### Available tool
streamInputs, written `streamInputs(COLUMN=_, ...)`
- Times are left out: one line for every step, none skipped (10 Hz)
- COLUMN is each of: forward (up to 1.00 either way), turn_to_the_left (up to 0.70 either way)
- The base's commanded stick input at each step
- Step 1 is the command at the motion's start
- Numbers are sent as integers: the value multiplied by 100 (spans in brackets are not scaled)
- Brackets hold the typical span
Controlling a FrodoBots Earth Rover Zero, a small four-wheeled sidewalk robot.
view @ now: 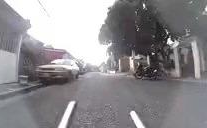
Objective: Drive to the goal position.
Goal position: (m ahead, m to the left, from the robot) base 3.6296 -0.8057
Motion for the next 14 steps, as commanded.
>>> streamInputs(forward=70, turn_to_the_left=0)
streamInputs(forward=70, turn_to_the_left=0)
streamInputs(forward=70, turn_to_the_left=0)
streamInputs(forward=70, turn_to_the_left=0)
streamInputs(forward=70, turn_to_the_left=0)
streamInputs(forward=70, turn_to_the_left=0)
streamInputs(forward=70, turn_to_the_left=0)
streamInputs(forward=70, turn_to_the_left=0)
streamInputs(forward=70, turn_to_the_left=0)
streamInputs(forward=70, turn_to_the_left=0)
streamInputs(forward=70, turn_to_the_left=0)
streamInputs(forward=70, turn_to_the_left=0)
streamInputs(forward=70, turn_to_the_left=0)
streamInputs(forward=68, turn_to_the_left=0)
